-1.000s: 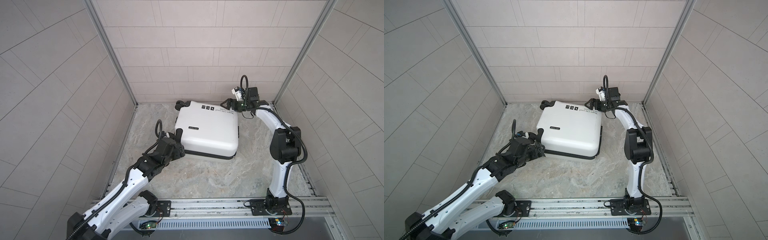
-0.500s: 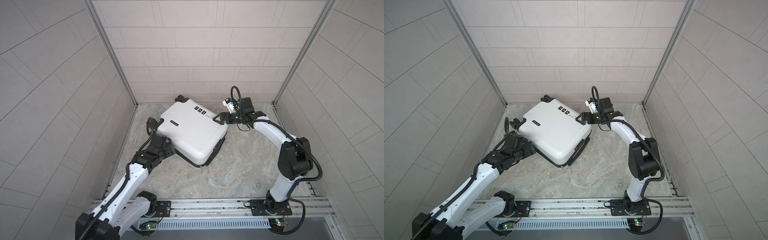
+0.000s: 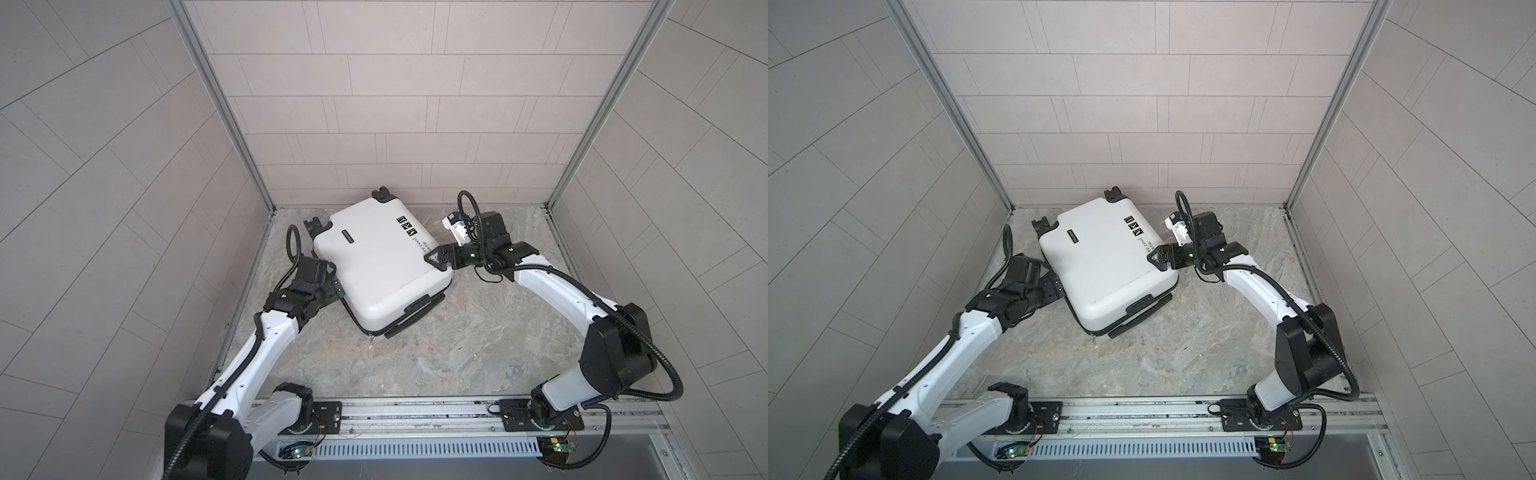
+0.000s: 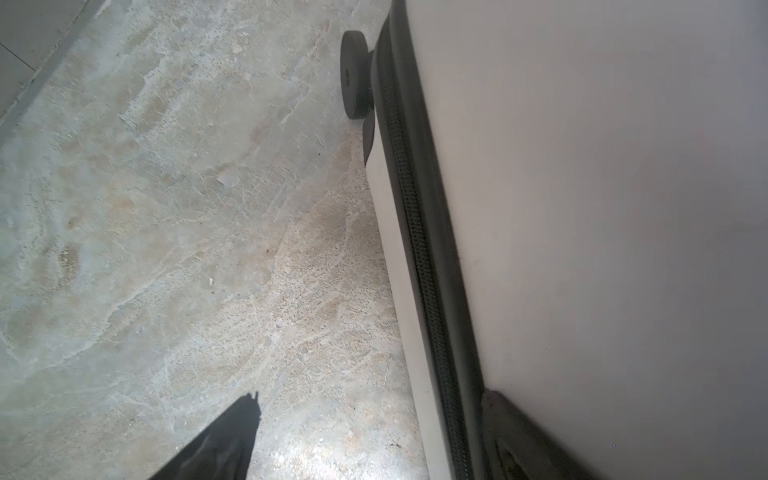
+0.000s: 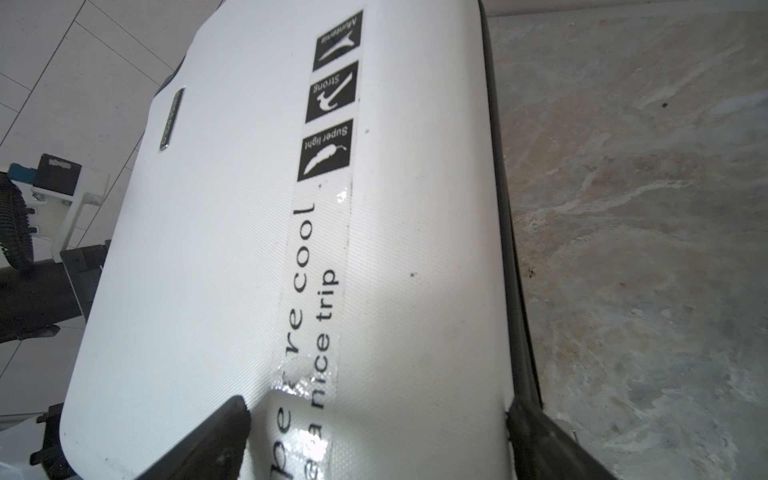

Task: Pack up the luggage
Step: 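Turn the suitcase with both grippers, left at the wheel, right at the far edge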

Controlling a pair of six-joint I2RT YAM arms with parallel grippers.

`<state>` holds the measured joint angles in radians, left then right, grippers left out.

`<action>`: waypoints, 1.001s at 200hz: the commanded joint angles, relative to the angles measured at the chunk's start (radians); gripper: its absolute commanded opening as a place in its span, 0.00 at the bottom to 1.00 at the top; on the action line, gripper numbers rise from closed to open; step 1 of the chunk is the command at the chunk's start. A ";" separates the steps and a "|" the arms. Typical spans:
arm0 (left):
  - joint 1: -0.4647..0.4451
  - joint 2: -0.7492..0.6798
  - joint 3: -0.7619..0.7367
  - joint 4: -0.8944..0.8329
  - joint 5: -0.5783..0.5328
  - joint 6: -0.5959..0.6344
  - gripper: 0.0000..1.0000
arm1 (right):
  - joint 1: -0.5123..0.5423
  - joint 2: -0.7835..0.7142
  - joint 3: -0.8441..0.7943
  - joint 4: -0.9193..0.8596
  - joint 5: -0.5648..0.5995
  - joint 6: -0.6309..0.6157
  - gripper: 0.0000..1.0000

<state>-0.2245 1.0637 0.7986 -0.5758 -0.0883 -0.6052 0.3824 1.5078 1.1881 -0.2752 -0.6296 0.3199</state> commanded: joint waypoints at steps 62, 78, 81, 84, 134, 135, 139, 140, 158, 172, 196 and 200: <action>-0.024 0.080 0.080 0.177 0.150 0.059 0.91 | 0.204 -0.163 -0.194 -0.012 -0.100 0.100 0.98; -0.019 0.086 0.084 0.182 0.150 0.059 0.91 | 0.205 -0.192 -0.197 -0.050 -0.044 0.088 1.00; -0.017 0.086 0.084 0.183 0.150 0.058 0.91 | 0.203 -0.195 -0.194 -0.058 -0.031 0.084 1.00; -0.015 0.086 0.085 0.183 0.150 0.057 0.91 | 0.202 -0.200 -0.191 -0.069 -0.020 0.082 1.00; 0.115 0.048 0.060 0.191 0.209 0.016 0.92 | 0.110 -0.247 -0.170 -0.098 0.079 0.111 1.00; 0.119 0.048 0.060 0.193 0.211 0.014 0.92 | 0.108 -0.248 -0.170 -0.095 0.080 0.111 1.00; 0.132 0.047 0.058 0.197 0.217 0.008 0.92 | 0.102 -0.250 -0.170 -0.089 0.080 0.115 1.00; 0.135 0.047 0.058 0.199 0.219 0.007 0.92 | 0.101 -0.251 -0.170 -0.087 0.080 0.117 1.00; 0.178 0.059 0.062 0.229 0.244 -0.015 0.92 | 0.089 -0.250 -0.162 -0.059 0.073 0.133 1.00; 0.199 0.085 0.074 0.260 0.255 -0.038 0.92 | 0.085 -0.239 -0.159 -0.033 0.055 0.150 1.00; 0.209 0.163 0.103 0.327 0.272 -0.077 0.92 | 0.083 -0.224 -0.157 0.001 0.044 0.177 1.00; 0.210 0.180 0.106 0.344 0.279 -0.082 0.92 | 0.081 -0.223 -0.159 0.005 0.043 0.180 1.00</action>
<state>-0.0254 1.1809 0.8581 -0.3435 0.1455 -0.6331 0.4477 1.2766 1.0225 -0.3122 -0.4633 0.4526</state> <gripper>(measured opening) 0.923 0.999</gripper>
